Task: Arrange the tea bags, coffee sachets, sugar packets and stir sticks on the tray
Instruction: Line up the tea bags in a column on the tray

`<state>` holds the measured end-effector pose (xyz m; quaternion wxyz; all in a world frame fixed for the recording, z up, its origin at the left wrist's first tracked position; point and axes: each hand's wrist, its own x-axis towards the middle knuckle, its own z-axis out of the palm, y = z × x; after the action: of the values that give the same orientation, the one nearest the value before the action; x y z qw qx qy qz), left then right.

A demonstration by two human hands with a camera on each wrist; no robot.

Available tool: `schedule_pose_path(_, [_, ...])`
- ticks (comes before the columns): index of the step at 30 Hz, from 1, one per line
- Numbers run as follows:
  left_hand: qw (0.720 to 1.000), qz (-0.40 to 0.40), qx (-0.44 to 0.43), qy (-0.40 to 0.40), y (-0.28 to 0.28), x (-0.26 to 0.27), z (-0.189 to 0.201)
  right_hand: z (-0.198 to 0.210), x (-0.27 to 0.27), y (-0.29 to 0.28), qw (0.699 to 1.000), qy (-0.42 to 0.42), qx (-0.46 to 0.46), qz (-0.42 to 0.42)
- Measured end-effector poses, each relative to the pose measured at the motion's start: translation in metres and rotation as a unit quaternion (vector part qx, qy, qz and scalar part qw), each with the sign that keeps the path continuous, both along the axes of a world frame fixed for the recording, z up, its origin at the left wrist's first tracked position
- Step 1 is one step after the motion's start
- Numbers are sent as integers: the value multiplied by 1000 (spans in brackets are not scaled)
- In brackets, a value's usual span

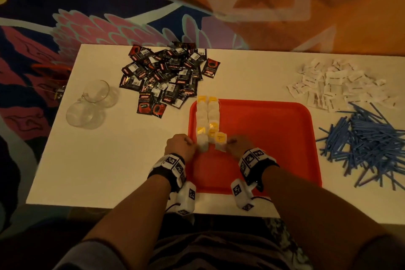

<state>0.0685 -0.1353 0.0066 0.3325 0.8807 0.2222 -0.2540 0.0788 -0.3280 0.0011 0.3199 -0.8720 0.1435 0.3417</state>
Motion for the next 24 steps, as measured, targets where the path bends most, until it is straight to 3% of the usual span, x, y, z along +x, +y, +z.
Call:
schedule_pose_path(6, [998,-16,31,53,-8,-2,-21,-8,-4,13,1000,-1,-8,-11])
schedule_pose_path(16, [997,-34,35,56,-8,10,-30,-20,0,18,999,4,-31,3])
schedule_pose_path(24, [994,-43,43,85,-4,16,-31,-28,-2,16,991,-34,0,-127])
